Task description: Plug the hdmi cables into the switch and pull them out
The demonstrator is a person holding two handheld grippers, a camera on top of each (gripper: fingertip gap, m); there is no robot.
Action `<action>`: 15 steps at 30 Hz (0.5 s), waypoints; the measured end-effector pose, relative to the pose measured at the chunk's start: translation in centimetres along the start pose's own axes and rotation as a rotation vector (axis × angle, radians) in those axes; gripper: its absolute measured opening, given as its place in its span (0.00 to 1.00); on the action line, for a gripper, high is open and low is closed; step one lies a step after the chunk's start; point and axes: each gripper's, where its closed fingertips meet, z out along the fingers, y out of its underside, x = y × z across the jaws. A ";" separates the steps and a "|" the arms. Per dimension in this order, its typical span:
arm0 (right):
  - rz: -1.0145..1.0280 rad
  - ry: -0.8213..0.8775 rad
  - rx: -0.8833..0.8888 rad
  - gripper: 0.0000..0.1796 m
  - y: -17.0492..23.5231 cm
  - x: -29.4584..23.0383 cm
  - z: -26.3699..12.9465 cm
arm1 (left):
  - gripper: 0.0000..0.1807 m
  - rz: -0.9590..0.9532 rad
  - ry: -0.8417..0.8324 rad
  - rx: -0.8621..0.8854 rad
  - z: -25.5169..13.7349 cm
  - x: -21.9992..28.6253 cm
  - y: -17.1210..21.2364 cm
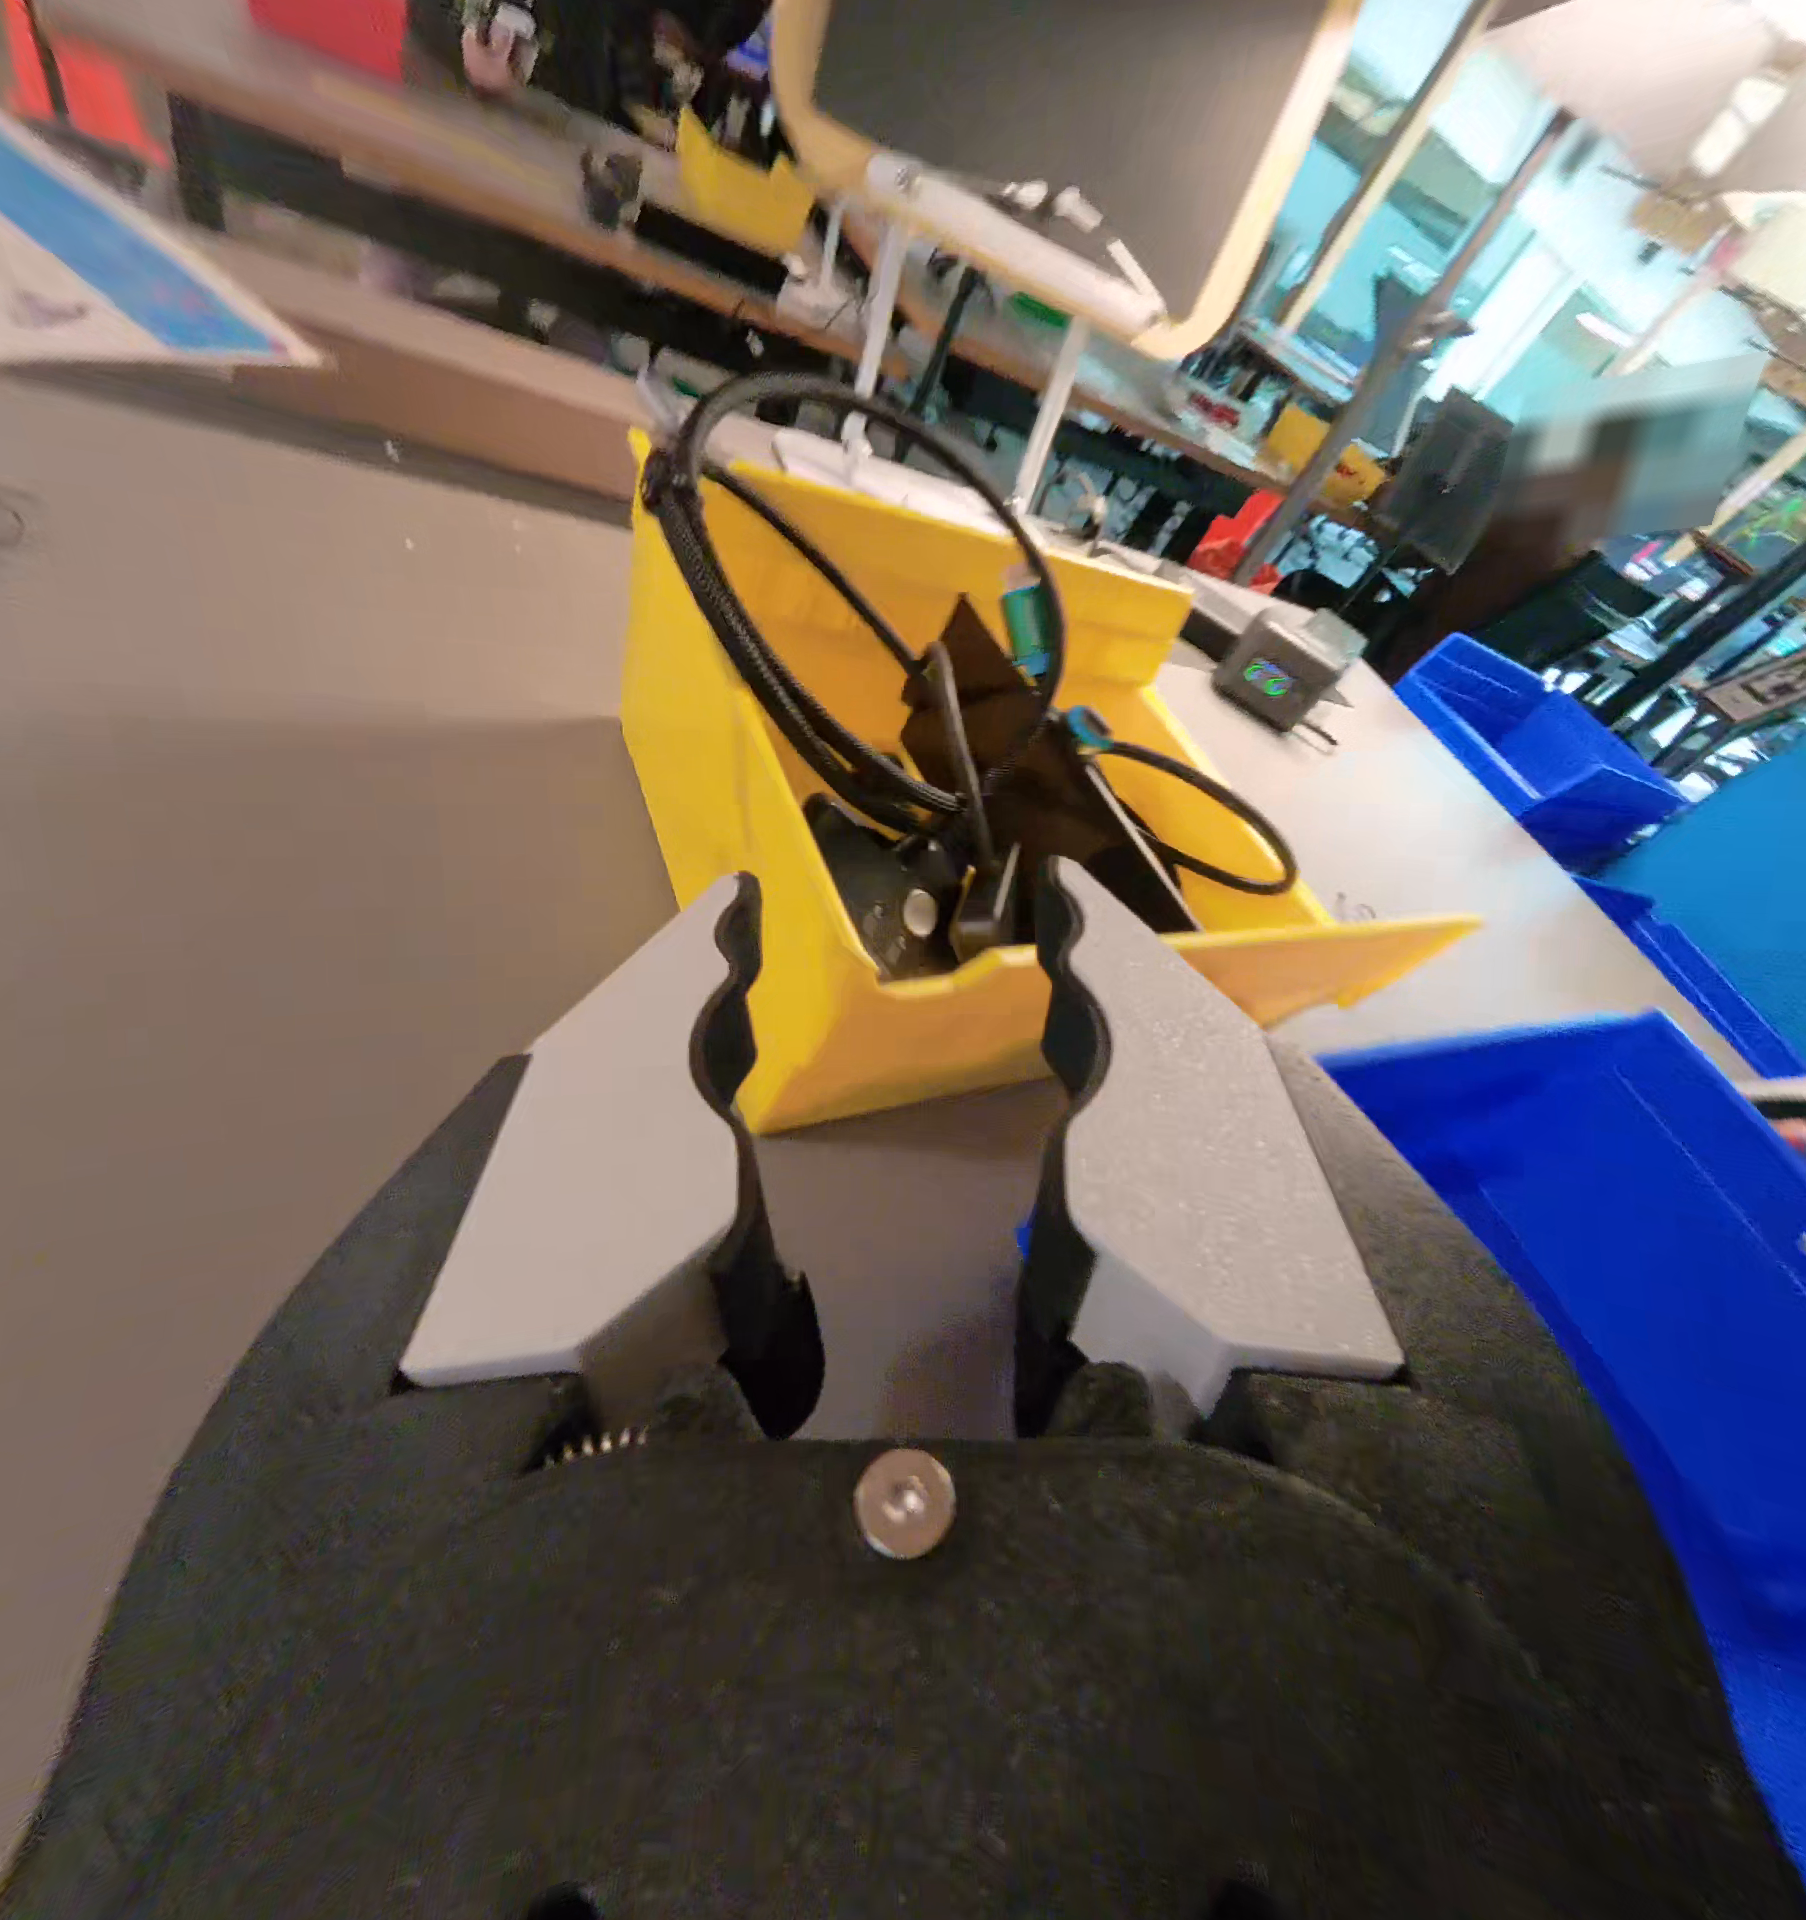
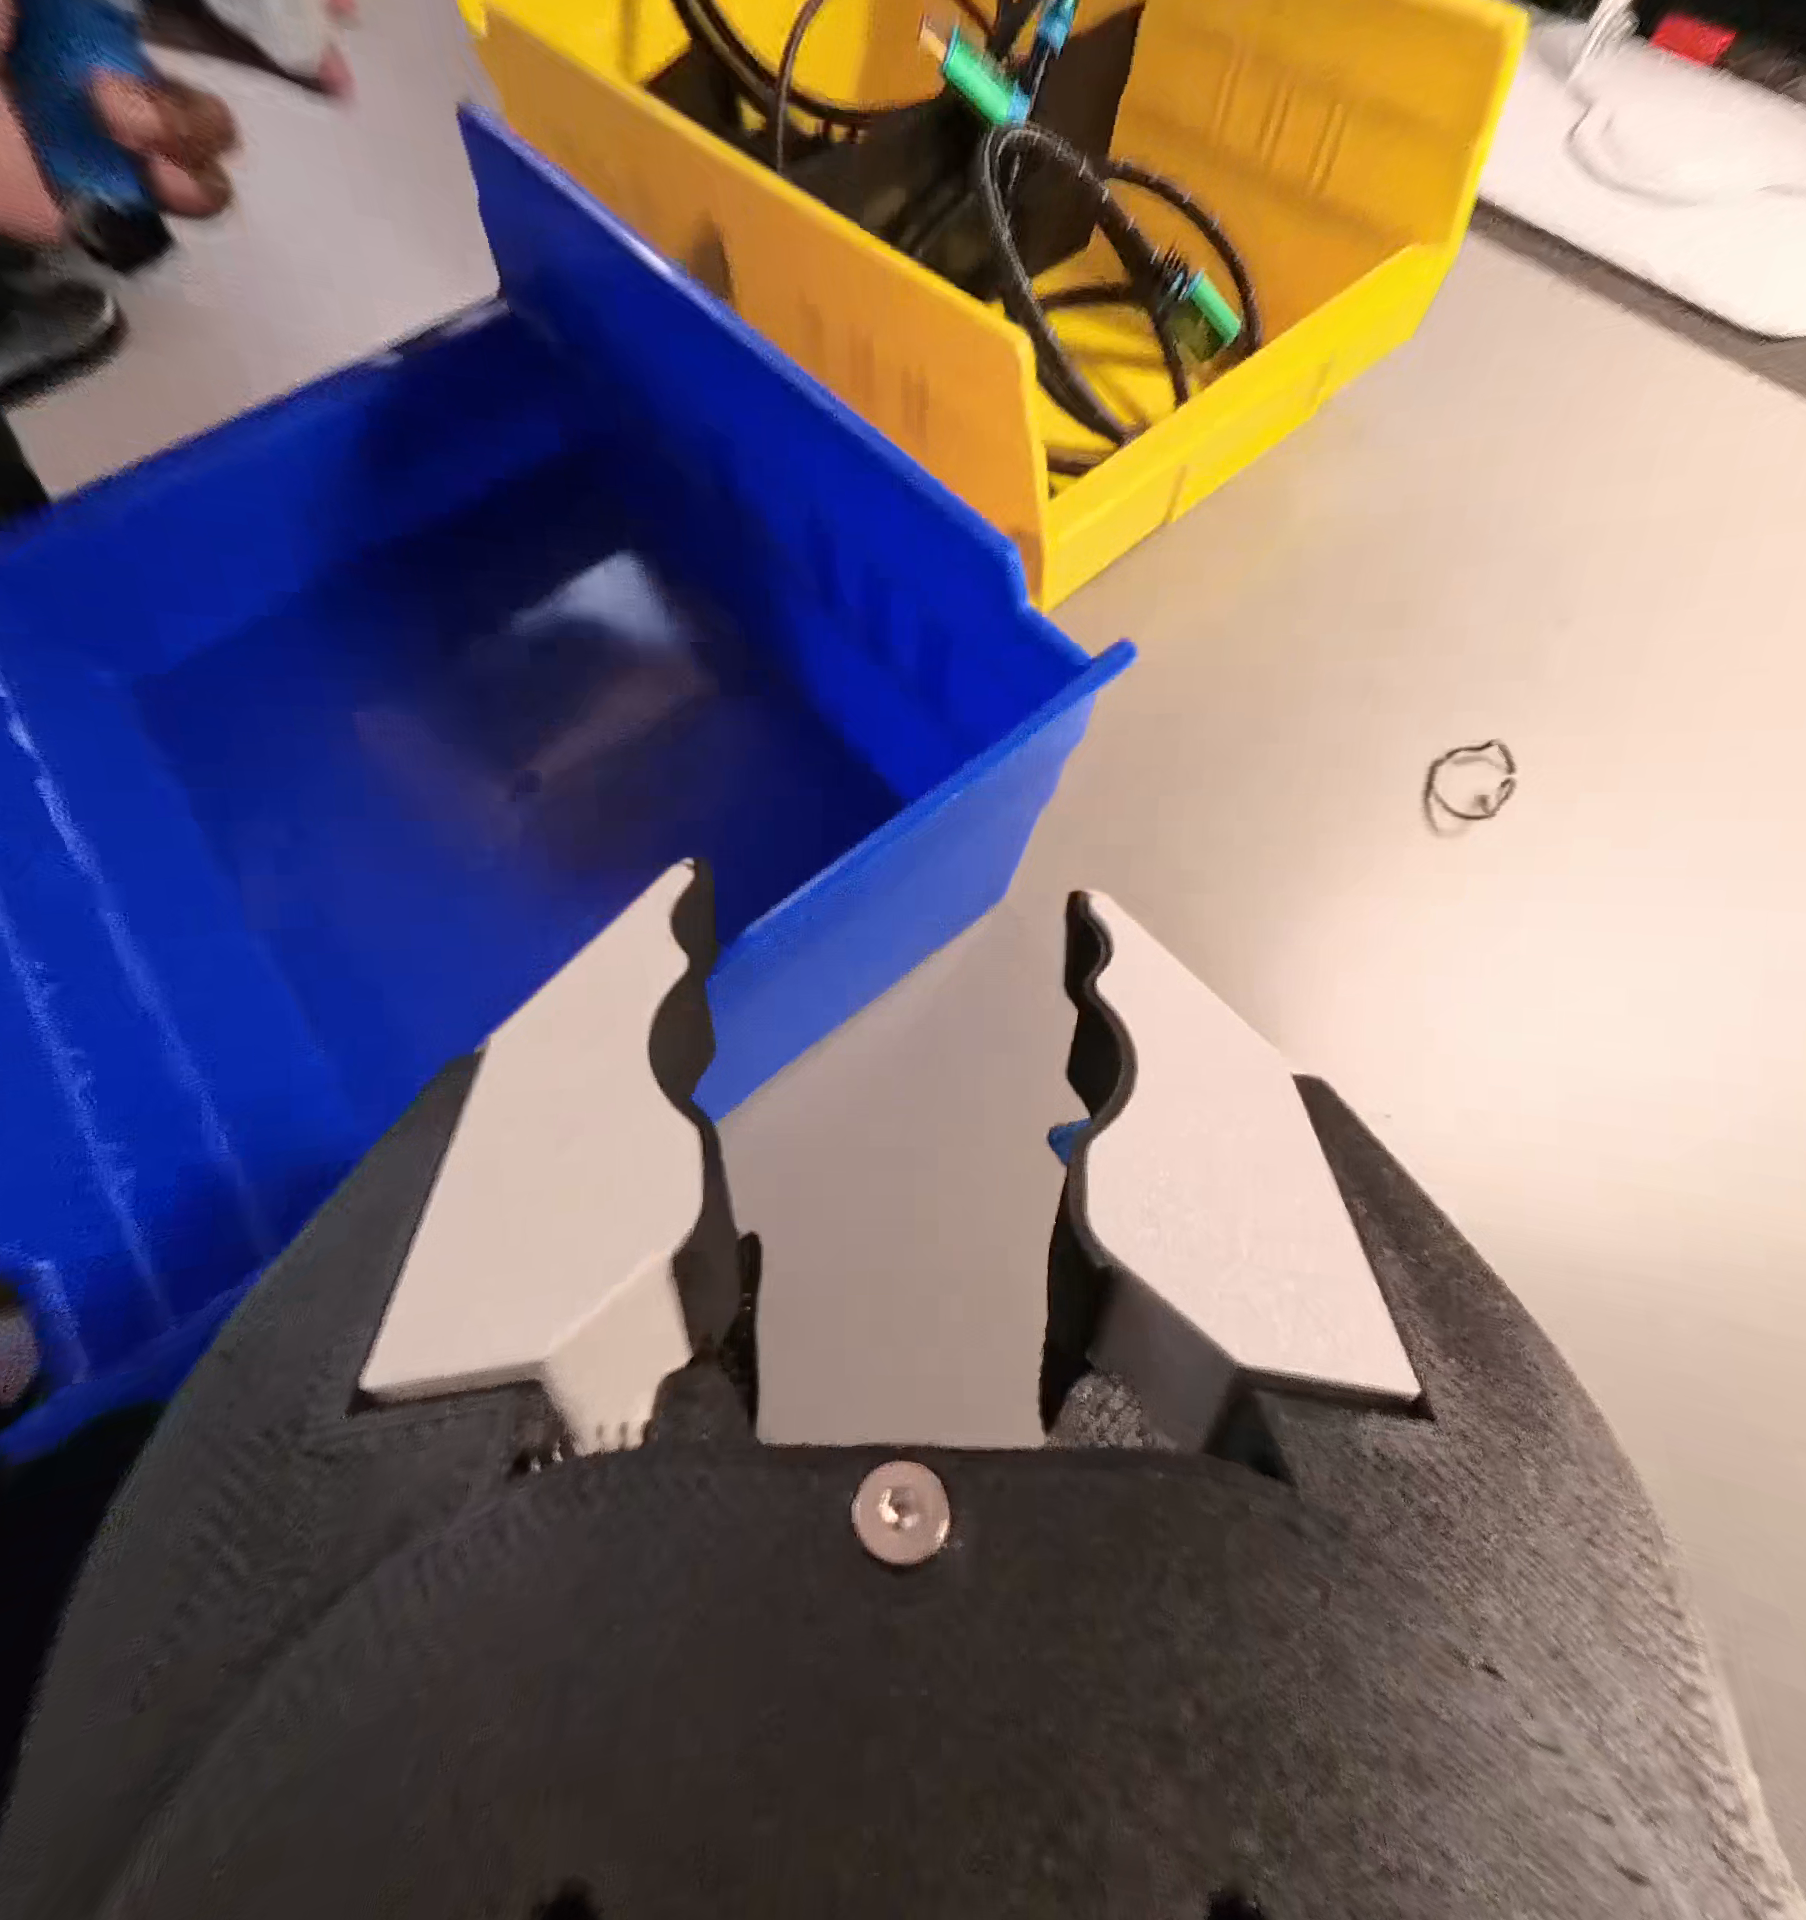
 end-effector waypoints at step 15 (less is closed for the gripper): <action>-0.271 0.323 -0.221 0.26 1.3 10.2 -7.3 | 0.21 0.171 -0.495 -0.117 -2.5 -10.8 -2.1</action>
